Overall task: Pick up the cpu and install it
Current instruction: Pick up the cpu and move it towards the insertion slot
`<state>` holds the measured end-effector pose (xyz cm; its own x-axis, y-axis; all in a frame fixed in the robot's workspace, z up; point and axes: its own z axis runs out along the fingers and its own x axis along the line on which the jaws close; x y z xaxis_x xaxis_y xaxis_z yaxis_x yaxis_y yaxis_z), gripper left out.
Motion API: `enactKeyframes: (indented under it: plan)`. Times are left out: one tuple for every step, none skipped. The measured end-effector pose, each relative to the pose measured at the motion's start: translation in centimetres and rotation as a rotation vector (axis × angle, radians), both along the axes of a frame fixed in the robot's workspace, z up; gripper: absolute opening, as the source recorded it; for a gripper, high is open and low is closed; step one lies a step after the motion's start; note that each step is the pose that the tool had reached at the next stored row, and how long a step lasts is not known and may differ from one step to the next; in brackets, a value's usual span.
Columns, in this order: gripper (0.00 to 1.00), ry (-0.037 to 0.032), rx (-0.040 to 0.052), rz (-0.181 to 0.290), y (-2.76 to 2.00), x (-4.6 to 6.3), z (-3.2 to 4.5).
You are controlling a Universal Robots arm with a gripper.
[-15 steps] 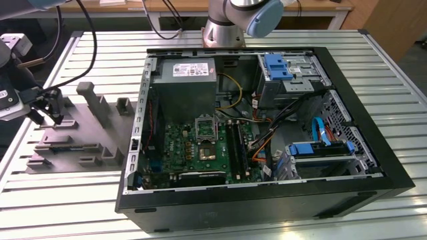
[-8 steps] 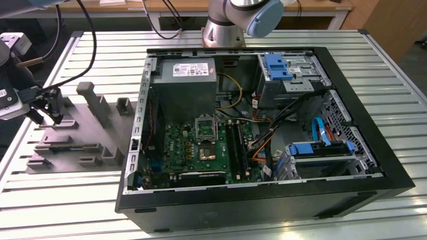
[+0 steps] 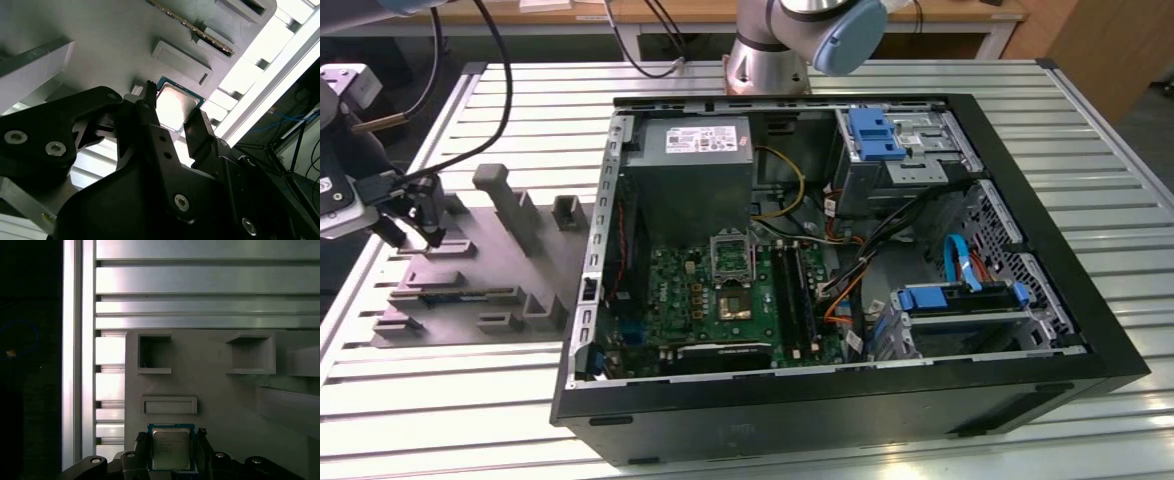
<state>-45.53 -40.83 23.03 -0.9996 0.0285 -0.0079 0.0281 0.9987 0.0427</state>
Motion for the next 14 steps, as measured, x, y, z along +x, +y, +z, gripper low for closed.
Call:
enactKeyframes:
  plan:
    - [0.47, 0.0001, -0.0001, 0.000, 0.00, 0.00, 0.02]
    - [0.47, 0.0001, 0.0000, 0.000, 0.00, 0.00, 0.05]
    - [0.47, 0.0002, -0.0001, 0.000, 0.00, 0.00, 0.08]
    - [0.47, 0.0002, -0.0001, 0.000, 0.00, 0.00, 0.11]
    - [0.47, 0.0001, -0.0001, 0.000, 0.00, 0.00, 0.14]
    - [0.47, 0.0001, 0.0000, 0.000, 0.00, 0.00, 0.16]
    - [0.47, 0.0000, 0.0000, 0.000, 0.00, 0.00, 0.18]
    - [0.47, -0.0001, 0.0001, 0.000, 0.00, 0.00, 0.19]
    - [0.47, -0.0001, 0.0001, 0.000, 0.00, 0.00, 0.20]
    - [0.47, 0.0001, 0.0000, 0.000, 0.00, 0.00, 0.22]
    - [0.47, 0.0001, 0.0000, 0.000, 0.00, 0.00, 0.22]
    - [0.47, 0.0001, 0.0000, 0.000, 0.00, 0.00, 0.23]
    - [0.47, 0.0001, 0.0000, 0.000, 0.00, 0.00, 0.24]
    - [0.47, 0.0002, -0.0001, 0.000, 0.00, 0.00, 0.26]
